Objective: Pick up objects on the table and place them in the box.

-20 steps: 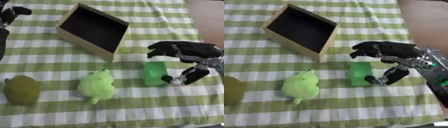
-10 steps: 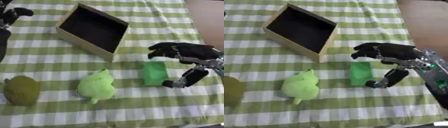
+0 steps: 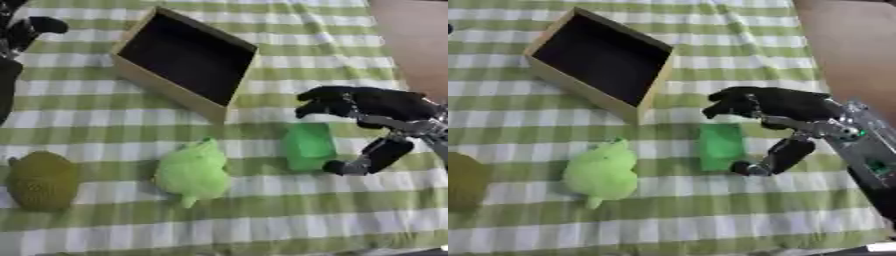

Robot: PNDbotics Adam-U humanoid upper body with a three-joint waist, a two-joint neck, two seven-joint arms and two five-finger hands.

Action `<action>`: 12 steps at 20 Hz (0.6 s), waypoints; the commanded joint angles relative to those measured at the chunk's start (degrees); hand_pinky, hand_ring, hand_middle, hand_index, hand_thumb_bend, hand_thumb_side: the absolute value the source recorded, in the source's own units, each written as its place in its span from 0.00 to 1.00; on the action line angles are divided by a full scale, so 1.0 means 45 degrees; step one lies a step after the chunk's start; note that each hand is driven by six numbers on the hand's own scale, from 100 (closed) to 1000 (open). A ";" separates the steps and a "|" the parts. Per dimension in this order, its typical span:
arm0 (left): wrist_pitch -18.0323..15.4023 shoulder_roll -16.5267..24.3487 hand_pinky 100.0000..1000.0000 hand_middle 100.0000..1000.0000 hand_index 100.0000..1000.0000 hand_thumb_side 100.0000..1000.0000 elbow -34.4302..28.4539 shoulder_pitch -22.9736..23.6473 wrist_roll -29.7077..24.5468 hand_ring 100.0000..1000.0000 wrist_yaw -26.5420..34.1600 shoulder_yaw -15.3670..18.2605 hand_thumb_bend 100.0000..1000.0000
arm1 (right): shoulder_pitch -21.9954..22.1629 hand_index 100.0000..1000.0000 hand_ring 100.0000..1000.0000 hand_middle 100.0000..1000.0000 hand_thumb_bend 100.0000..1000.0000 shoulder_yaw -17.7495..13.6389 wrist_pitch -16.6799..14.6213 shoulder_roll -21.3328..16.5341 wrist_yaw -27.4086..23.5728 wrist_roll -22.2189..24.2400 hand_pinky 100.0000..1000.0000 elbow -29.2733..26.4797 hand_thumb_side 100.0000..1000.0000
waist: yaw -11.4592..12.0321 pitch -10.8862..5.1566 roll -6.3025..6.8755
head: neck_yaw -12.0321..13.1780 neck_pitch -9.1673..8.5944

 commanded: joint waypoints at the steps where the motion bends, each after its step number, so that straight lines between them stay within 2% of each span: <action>1: 0.0011 0.0081 0.71 0.75 0.87 0.52 -0.0190 -0.0058 -0.0060 0.87 0.0001 -0.0002 0.00 | -0.0132 1.00 1.00 0.81 0.29 -0.0090 -0.2855 -0.0178 0.0281 0.2723 1.00 0.0028 0.32 | -0.0013 -0.0287 0.0079 | -0.0011 -0.0034; 12: 0.0046 0.0058 0.71 0.75 0.86 0.52 -0.0190 -0.0056 -0.0161 0.88 -0.0003 -0.0046 0.00 | 0.0094 1.00 1.00 0.80 0.28 -0.0088 -0.2855 -0.0098 0.1041 0.2404 1.00 0.0153 0.27 | 0.0002 -0.0243 0.0102 | -0.0019 -0.0062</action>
